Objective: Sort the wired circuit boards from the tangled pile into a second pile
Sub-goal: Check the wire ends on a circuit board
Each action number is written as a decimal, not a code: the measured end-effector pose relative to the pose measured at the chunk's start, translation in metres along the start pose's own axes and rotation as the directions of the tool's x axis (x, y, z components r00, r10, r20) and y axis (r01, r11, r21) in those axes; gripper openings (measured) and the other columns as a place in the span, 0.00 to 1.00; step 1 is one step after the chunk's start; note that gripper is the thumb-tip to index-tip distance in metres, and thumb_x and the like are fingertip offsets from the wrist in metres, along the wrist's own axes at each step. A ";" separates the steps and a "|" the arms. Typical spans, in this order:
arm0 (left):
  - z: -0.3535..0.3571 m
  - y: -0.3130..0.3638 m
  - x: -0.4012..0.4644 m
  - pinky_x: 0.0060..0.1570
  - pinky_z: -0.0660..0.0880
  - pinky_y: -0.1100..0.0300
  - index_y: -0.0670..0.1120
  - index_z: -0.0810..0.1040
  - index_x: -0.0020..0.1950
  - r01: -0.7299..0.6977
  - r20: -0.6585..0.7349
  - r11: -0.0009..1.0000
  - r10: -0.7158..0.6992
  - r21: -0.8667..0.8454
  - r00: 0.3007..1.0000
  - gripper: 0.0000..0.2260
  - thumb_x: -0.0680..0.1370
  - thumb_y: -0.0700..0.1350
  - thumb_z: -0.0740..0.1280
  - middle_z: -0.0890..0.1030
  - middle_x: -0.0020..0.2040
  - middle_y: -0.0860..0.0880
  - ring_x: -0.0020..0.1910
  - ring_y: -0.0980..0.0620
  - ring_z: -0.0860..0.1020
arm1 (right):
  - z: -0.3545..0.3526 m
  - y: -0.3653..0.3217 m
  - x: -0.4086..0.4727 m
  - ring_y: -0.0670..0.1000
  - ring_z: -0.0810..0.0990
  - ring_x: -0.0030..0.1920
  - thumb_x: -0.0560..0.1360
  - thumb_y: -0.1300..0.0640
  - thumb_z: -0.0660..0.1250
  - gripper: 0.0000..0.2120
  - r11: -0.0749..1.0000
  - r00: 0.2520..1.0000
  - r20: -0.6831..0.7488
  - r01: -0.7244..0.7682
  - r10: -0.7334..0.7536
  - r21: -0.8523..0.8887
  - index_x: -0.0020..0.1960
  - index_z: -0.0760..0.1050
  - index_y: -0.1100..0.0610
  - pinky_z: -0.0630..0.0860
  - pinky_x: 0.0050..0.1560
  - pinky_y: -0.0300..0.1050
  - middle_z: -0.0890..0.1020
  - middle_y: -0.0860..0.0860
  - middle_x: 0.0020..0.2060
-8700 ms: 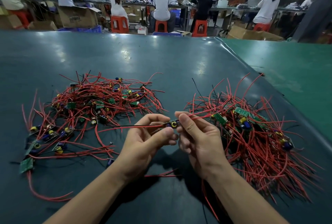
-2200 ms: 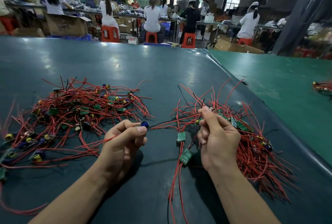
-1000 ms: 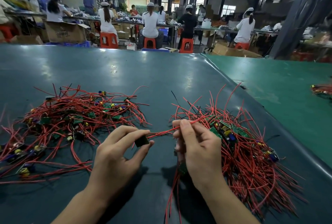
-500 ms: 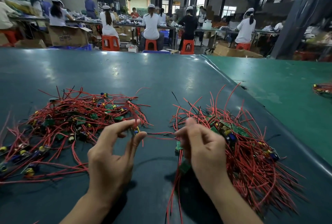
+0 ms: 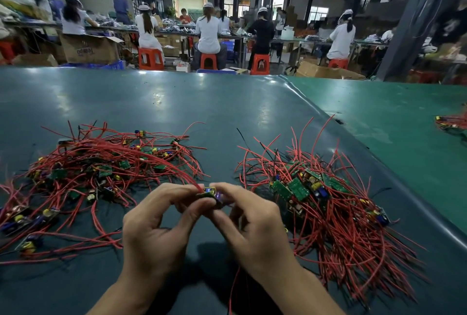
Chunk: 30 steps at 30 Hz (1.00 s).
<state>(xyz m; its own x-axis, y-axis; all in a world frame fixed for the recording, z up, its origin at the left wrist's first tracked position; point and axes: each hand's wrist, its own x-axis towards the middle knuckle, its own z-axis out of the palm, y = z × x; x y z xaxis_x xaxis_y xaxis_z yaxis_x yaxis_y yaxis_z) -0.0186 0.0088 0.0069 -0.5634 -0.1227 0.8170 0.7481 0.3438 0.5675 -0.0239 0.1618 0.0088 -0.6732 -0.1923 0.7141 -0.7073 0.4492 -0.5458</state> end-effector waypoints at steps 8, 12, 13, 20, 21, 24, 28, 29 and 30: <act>0.000 -0.003 -0.004 0.51 0.75 0.58 0.42 0.81 0.59 -0.201 0.164 0.956 0.168 0.214 0.972 0.12 0.76 0.40 0.69 0.81 0.52 0.50 0.50 0.49 0.80 | -0.002 -0.002 0.005 0.44 0.82 0.37 0.72 0.58 0.73 0.07 0.942 0.968 -0.087 -0.208 0.237 0.262 0.50 0.82 0.52 0.77 0.37 0.39 0.84 0.44 0.39; -0.007 -0.005 0.001 0.51 0.74 0.51 0.43 0.83 0.55 -0.156 0.138 0.901 0.108 0.406 0.984 0.10 0.75 0.42 0.69 0.81 0.49 0.50 0.49 0.46 0.78 | -0.012 -0.008 0.016 0.54 0.86 0.34 0.74 0.51 0.70 0.14 0.704 0.749 -0.353 -0.207 0.561 0.680 0.55 0.79 0.57 0.76 0.24 0.39 0.87 0.51 0.45; -0.010 -0.007 0.002 0.51 0.73 0.49 0.44 0.84 0.54 -0.133 0.130 0.861 0.078 0.491 0.988 0.10 0.75 0.44 0.69 0.81 0.49 0.50 0.49 0.45 0.78 | -0.016 -0.007 0.019 0.56 0.86 0.35 0.75 0.49 0.68 0.15 0.632 0.663 -0.384 -0.176 0.643 0.755 0.55 0.78 0.59 0.76 0.23 0.38 0.86 0.51 0.50; -0.040 -0.019 0.016 0.51 0.67 0.44 0.47 0.83 0.54 0.173 -0.042 0.419 -0.304 0.892 0.952 0.15 0.72 0.52 0.66 0.80 0.54 0.44 0.56 0.39 0.72 | -0.022 0.001 0.019 0.50 0.81 0.26 0.81 0.49 0.61 0.17 0.321 0.465 -0.137 -0.345 0.875 0.882 0.50 0.78 0.63 0.71 0.20 0.35 0.86 0.56 0.38; -0.047 -0.022 0.019 0.51 0.67 0.44 0.46 0.82 0.57 0.222 -0.096 0.355 -0.340 0.908 0.936 0.15 0.74 0.51 0.67 0.79 0.55 0.42 0.56 0.38 0.72 | -0.021 0.002 0.019 0.49 0.78 0.23 0.81 0.50 0.61 0.16 0.361 0.492 -0.149 -0.370 0.858 0.856 0.47 0.79 0.63 0.69 0.19 0.35 0.85 0.56 0.34; -0.062 -0.032 0.025 0.56 0.69 0.42 0.43 0.77 0.65 0.372 -0.233 0.168 -0.534 0.913 0.813 0.20 0.76 0.50 0.67 0.76 0.60 0.38 0.60 0.35 0.71 | -0.014 0.001 0.017 0.48 0.72 0.20 0.81 0.51 0.61 0.18 0.443 0.604 -0.094 -0.460 0.791 0.770 0.41 0.80 0.61 0.65 0.18 0.36 0.80 0.56 0.27; -0.074 -0.041 0.028 0.57 0.70 0.44 0.39 0.74 0.66 0.447 -0.266 0.139 -0.638 0.883 0.723 0.20 0.78 0.47 0.65 0.73 0.62 0.35 0.59 0.33 0.73 | 0.001 -0.007 0.010 0.48 0.70 0.20 0.80 0.50 0.63 0.18 0.528 0.707 0.029 -0.553 0.706 0.644 0.37 0.81 0.59 0.63 0.20 0.36 0.79 0.55 0.26; -0.076 -0.042 0.030 0.56 0.71 0.45 0.39 0.74 0.65 0.474 -0.281 0.148 -0.641 0.868 0.715 0.19 0.78 0.46 0.65 0.73 0.61 0.34 0.57 0.33 0.74 | 0.004 -0.009 0.009 0.48 0.69 0.20 0.80 0.50 0.63 0.18 0.526 0.711 0.046 -0.560 0.702 0.640 0.37 0.81 0.59 0.63 0.20 0.36 0.78 0.55 0.25; -0.077 -0.043 0.031 0.54 0.71 0.45 0.39 0.75 0.64 0.487 -0.291 0.144 -0.646 0.861 0.706 0.18 0.78 0.46 0.65 0.73 0.59 0.34 0.55 0.33 0.75 | 0.005 -0.010 0.008 0.48 0.69 0.20 0.80 0.50 0.63 0.19 0.520 0.711 0.057 -0.564 0.701 0.641 0.36 0.81 0.59 0.63 0.21 0.35 0.78 0.55 0.24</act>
<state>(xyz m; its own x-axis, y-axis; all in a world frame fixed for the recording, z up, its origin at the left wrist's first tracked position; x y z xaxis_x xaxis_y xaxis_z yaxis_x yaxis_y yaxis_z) -0.0410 -0.0816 0.0153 -0.7792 -0.5794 0.2393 -0.4683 0.7918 0.3921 -0.0237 0.1515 0.0179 -0.9867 0.1286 0.0998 -0.1263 -0.2172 -0.9679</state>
